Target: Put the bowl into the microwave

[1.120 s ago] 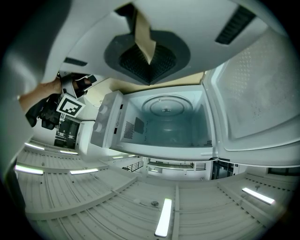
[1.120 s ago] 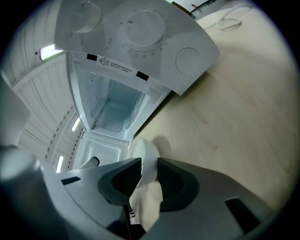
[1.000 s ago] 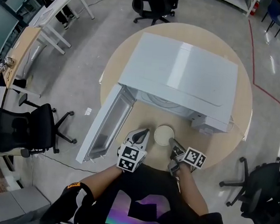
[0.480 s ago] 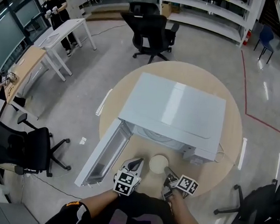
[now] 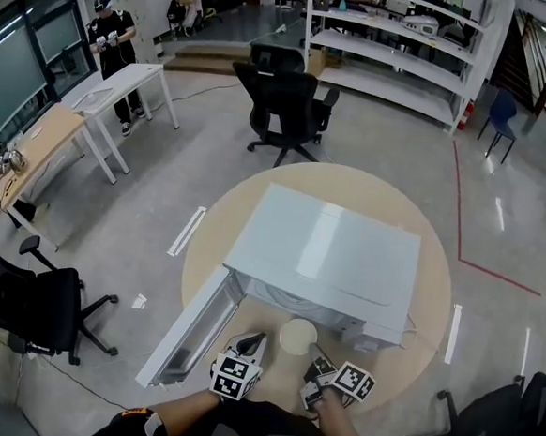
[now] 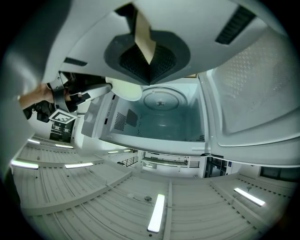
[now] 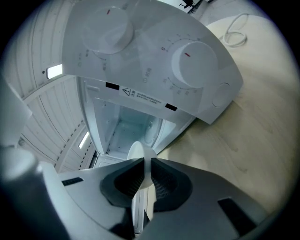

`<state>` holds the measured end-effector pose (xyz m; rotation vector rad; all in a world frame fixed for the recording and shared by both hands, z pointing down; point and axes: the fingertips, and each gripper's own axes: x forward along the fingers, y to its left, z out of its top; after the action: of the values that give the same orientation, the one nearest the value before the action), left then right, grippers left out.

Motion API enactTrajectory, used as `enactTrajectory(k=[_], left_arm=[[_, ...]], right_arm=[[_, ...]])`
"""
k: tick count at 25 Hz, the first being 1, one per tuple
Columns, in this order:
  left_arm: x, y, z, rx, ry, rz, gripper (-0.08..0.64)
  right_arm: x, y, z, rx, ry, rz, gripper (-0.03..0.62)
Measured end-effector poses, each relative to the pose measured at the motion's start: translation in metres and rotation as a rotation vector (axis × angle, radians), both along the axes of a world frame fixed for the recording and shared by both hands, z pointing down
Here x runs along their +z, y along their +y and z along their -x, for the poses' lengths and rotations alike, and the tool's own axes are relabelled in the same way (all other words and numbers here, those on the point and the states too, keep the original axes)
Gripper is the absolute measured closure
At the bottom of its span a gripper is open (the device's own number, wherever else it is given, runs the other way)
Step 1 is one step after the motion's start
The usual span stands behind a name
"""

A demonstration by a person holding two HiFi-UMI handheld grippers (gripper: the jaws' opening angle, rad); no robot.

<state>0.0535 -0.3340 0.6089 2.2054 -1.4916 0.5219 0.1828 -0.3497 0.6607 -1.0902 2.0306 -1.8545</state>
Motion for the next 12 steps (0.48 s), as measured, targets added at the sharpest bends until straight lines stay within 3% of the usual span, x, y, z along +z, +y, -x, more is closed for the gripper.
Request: enactTrajectory(k=[12], left_arm=[[-0.017, -0.025, 0.008, -0.031, 0.07, -0.03, 0.514]], right_arm=[[-0.038, -0.031, 0.01, 0.075, -0.017, -0.029, 0.537]])
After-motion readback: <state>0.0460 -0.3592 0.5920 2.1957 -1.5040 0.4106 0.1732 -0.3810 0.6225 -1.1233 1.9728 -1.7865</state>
